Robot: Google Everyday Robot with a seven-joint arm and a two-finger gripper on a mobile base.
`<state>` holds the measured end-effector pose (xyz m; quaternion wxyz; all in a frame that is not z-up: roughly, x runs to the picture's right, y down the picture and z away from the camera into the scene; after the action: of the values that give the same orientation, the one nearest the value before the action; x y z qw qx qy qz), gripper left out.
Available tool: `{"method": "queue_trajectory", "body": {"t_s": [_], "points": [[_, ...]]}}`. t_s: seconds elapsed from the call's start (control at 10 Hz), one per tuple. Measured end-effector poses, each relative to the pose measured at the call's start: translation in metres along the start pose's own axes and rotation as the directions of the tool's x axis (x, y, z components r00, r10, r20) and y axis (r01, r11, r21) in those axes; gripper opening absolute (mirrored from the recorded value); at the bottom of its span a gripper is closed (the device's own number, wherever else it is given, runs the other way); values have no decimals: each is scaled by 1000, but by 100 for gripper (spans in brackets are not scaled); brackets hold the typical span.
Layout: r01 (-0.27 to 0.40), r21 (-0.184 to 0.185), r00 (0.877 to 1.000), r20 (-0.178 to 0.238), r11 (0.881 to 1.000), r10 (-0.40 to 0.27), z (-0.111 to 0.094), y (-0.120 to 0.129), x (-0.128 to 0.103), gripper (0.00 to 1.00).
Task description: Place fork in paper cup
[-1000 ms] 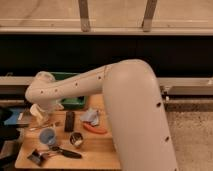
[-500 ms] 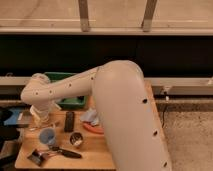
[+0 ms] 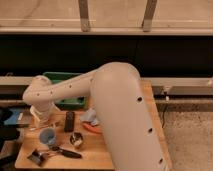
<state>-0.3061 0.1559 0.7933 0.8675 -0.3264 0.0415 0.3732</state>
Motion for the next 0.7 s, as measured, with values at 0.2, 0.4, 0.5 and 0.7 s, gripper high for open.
{"method": "queue_trajectory", "body": {"t_s": [0.2, 0.4, 0.5, 0.7], "points": [[-6, -26, 1000, -16, 1000, 6, 10, -2, 1, 80], [-17, -38, 999, -35, 999, 15, 19, -3, 5, 80], [-31, -44, 998, -50, 999, 29, 25, -7, 10, 80], [-52, -51, 996, -70, 997, 48, 32, -14, 17, 80]]}}
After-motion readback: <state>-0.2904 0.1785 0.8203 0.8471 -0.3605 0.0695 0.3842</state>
